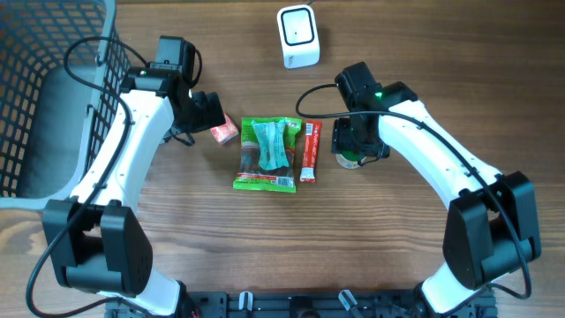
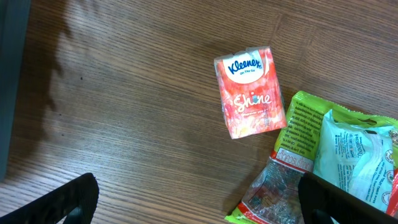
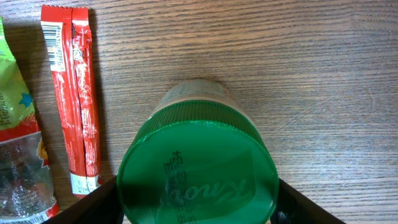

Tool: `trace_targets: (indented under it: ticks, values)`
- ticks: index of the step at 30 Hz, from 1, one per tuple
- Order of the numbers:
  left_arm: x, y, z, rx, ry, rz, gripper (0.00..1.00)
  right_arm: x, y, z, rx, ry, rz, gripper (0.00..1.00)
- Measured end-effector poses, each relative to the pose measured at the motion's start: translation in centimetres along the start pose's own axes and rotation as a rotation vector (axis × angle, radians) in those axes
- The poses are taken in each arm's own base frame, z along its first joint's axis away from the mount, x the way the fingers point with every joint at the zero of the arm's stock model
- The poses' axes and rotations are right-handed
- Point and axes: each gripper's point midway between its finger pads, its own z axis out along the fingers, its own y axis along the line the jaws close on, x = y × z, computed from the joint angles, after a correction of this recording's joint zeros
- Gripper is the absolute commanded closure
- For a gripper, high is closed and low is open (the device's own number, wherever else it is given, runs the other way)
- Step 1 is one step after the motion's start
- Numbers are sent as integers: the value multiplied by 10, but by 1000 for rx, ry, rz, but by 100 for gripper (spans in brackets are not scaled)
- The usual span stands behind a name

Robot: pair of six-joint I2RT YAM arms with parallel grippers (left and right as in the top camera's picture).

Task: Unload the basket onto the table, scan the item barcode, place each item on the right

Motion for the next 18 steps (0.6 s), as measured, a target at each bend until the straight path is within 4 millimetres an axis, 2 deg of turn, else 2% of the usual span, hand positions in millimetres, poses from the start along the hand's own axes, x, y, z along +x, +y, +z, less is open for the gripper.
trace_targets:
  ticks: [5, 6, 8, 11, 13, 18]
  values:
    - [0, 0, 0, 0, 0, 0, 0, -1, 0, 0, 0, -3, -134, 30]
    - [0, 0, 0, 0, 0, 0, 0, -1, 0, 0, 1, -2, -187, 17]
    - [0, 0, 0, 0, 0, 0, 0, 0, -1, 0, 4, 1, -246, 14]
    - [0, 0, 0, 0, 0, 0, 0, 1, -1, 0, 7, 3, -237, 21]
    - [0, 0, 0, 0, 0, 0, 0, 1, -1, 0, 7, 5, -164, 31]
    - [0, 0, 0, 0, 0, 0, 0, 2, 1, 0, -10, 11, -83, 31]
